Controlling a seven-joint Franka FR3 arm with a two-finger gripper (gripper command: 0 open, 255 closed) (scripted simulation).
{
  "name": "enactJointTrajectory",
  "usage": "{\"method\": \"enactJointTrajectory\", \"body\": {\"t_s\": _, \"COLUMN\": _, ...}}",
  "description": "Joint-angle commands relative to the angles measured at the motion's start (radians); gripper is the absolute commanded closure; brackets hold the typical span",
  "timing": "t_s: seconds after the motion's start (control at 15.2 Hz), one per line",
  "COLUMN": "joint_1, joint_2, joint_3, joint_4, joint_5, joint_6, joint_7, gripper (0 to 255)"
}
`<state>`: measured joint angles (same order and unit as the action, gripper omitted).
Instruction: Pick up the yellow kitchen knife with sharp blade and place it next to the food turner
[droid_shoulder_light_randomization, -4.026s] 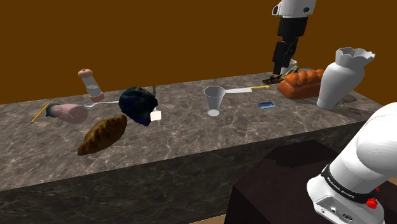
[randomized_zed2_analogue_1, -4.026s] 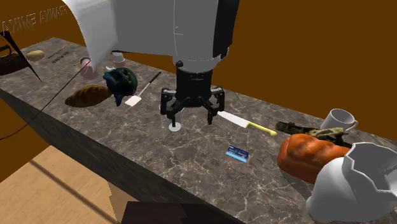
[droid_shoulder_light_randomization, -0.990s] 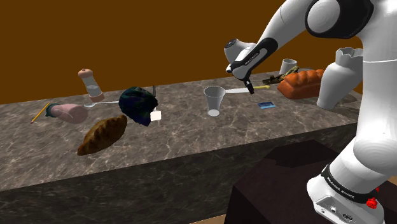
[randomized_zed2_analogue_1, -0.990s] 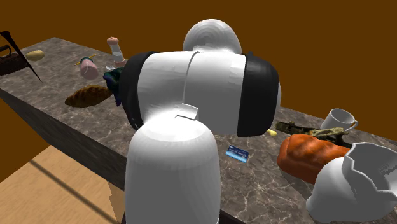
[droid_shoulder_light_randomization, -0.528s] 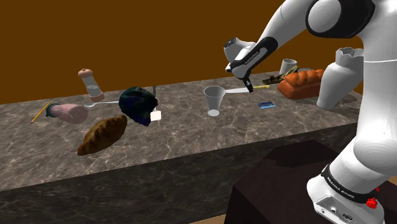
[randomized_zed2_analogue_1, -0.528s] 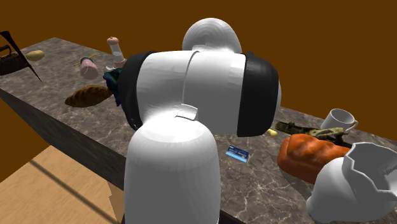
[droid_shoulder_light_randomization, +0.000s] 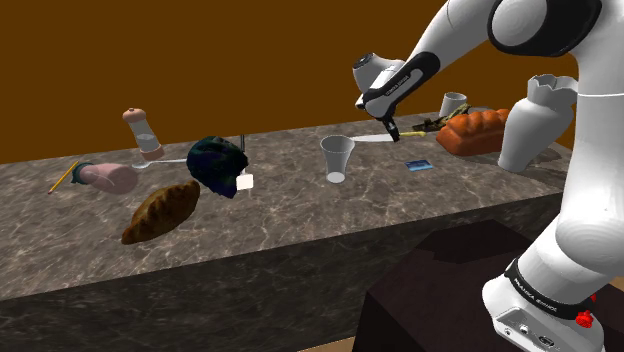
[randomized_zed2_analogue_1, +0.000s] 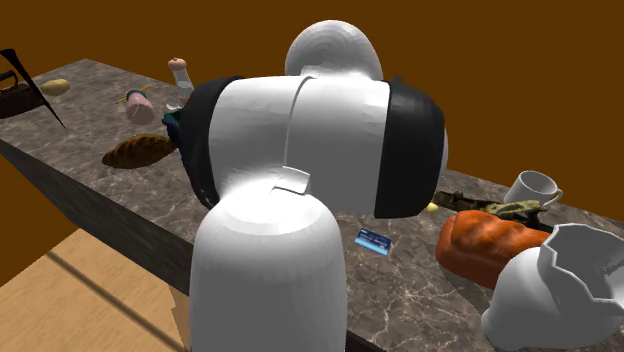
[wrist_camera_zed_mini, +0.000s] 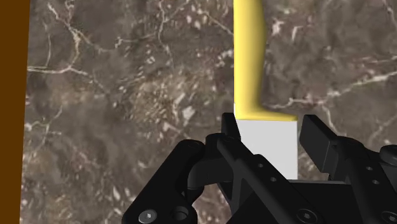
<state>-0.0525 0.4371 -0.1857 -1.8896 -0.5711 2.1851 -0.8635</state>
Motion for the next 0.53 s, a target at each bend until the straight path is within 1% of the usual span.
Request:
{"method": "enactJointTrajectory", "body": {"t_s": 0.0, "joint_1": 0.001, "joint_2": -0.014, "joint_3": 0.001, "joint_4": 0.004, "joint_5": 0.004, "joint_6": -0.017, "joint_7": -0.01, "gripper": 255}}
{"method": "enactJointTrajectory", "body": {"t_s": 0.46, "joint_1": 0.004, "joint_2": -0.069, "joint_3": 0.004, "joint_4": 0.021, "joint_5": 0.017, "joint_6": -0.081, "joint_7": -0.047, "gripper": 255}}
